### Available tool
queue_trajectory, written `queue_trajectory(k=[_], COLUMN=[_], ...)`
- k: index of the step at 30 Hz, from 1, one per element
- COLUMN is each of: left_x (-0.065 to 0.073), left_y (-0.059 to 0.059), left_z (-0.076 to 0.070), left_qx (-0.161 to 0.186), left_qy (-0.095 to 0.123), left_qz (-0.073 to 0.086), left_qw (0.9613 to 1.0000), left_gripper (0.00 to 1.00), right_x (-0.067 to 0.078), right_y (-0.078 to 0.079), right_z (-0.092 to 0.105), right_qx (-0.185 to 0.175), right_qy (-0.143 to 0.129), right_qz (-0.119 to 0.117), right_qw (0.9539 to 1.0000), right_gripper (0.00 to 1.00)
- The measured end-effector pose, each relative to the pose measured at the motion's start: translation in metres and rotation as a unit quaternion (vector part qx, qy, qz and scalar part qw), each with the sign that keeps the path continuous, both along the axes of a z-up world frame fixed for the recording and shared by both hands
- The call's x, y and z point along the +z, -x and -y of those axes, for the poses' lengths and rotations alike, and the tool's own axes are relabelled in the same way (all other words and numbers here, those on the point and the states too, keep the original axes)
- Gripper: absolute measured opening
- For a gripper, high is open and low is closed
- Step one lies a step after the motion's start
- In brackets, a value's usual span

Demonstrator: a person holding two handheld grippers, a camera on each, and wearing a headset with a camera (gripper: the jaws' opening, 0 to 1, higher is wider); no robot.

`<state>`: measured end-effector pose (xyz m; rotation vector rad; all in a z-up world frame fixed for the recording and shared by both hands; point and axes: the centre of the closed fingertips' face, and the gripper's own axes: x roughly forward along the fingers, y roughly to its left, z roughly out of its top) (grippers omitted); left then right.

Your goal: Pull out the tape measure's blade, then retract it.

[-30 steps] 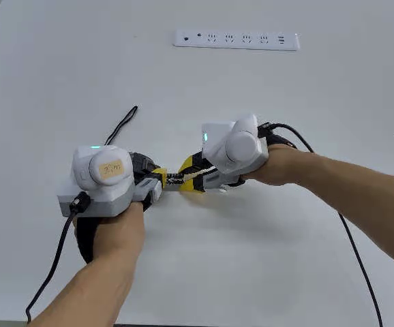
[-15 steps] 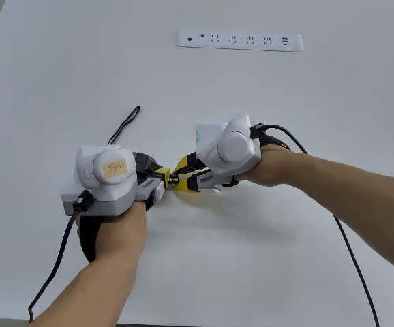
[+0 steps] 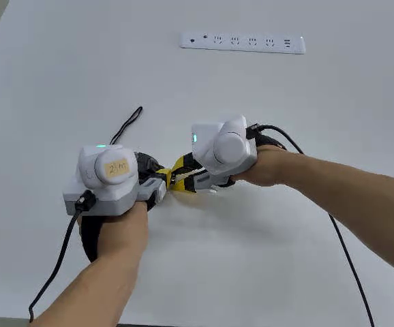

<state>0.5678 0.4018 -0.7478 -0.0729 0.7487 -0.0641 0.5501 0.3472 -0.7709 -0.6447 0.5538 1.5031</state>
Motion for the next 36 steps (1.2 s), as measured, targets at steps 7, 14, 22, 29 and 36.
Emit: queue_trajectory(k=[7,14,22,29,36], left_x=[-0.0001,0.0001,0.0002,0.0006,0.0011], left_y=[0.0005,0.0004,-0.0001,-0.0001,0.001], left_z=[0.0004,0.0002,-0.0003,-0.0004,-0.0004], left_qx=[-0.001,-0.001,-0.003,-0.005,-0.011], left_qy=[0.001,0.0,-0.001,0.0,0.002], left_qz=[0.0,0.001,0.002,0.002,-0.002], left_qw=[1.0,1.0,1.0,1.0,0.9999], left_gripper=[0.65,0.65,0.66,0.66,0.66], right_x=[-0.0008,-0.0011,-0.0009,-0.0008,-0.0011], right_y=[0.0007,0.0002,0.0001,0.0002,0.0012], right_z=[-0.0014,-0.0022,-0.0031,-0.0034,-0.0028], right_qx=[0.001,-0.002,-0.008,-0.016,-0.024], right_qy=[0.001,-0.001,-0.002,0.0,0.005], right_qz=[0.003,0.001,0.006,0.003,-0.002], right_qw=[1.0,1.0,0.9999,0.9999,0.9997], right_gripper=[0.13,0.14,0.15,0.15,0.18])
